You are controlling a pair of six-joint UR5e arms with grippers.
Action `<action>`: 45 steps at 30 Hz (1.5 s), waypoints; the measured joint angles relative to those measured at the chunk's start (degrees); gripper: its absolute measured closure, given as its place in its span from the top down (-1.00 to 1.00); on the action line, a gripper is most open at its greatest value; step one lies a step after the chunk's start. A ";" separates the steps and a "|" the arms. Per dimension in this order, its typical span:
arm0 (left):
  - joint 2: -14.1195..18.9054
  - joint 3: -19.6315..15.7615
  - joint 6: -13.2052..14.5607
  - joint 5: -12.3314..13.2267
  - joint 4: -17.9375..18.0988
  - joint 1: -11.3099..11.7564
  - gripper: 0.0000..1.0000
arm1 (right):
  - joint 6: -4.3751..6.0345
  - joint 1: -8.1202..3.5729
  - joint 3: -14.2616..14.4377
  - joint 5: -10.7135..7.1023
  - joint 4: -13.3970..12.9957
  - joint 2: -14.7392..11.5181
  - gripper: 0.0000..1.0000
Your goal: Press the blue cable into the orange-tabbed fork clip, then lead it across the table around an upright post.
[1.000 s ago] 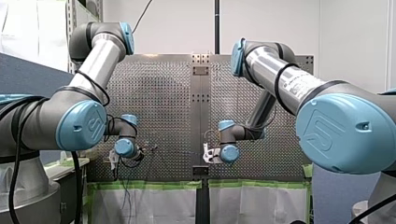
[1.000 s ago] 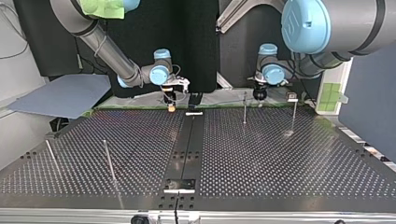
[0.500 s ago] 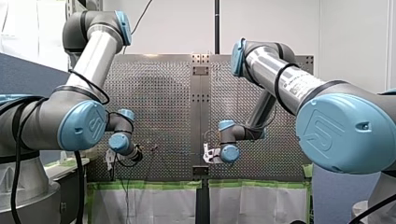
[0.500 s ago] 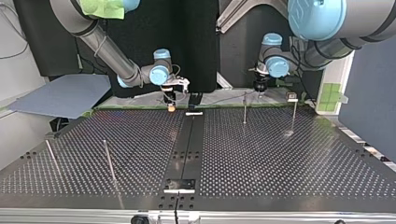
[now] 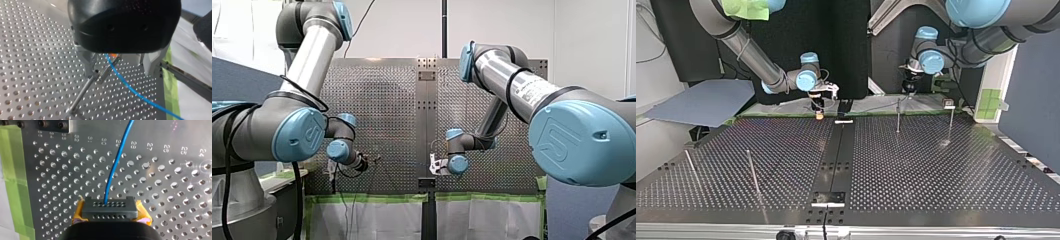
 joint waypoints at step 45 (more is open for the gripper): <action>0.08 0.00 1.06 -8.16 6.43 -10.08 1.00 | 0.30 -0.47 0.00 -0.56 0.08 0.06 -1.00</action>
